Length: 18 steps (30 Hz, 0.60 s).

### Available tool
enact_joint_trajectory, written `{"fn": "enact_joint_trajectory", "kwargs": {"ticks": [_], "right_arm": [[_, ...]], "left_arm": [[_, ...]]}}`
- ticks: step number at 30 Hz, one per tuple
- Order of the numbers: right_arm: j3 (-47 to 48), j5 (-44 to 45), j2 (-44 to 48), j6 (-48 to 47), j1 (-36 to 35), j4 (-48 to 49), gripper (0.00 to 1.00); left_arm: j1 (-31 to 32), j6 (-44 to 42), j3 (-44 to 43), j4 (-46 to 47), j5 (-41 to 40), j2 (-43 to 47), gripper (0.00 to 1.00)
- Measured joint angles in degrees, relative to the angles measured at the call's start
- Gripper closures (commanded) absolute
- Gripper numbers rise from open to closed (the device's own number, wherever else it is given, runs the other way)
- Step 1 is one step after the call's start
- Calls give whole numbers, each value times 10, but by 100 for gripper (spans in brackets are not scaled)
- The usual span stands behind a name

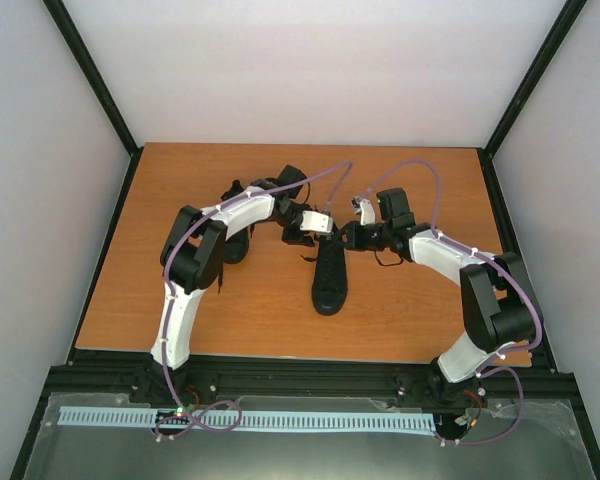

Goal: Tie the shoes
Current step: Wrap the shoelace around the shoelace.

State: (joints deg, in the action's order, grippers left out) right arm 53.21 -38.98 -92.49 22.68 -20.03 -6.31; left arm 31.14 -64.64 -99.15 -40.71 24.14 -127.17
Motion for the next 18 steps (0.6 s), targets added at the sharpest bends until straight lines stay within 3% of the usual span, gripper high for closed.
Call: {"fn": "enact_joint_trajectory", "kwargs": {"ticks": [3,4,10,18], "right_arm": [[0,1,0,-2,0,-1,97],[0,1,0,-3,0,-2,97],[8,2,0,-7,0,-8,97],[32,-6,0,-14,0,-11,97]], "left_arm": [[1,-3,7,-4,8,0,94],[1,1,8,-6,9,0,98],[2,6,33,-22,7,26,99],[2,39,73,-107,21,129,99]]}}
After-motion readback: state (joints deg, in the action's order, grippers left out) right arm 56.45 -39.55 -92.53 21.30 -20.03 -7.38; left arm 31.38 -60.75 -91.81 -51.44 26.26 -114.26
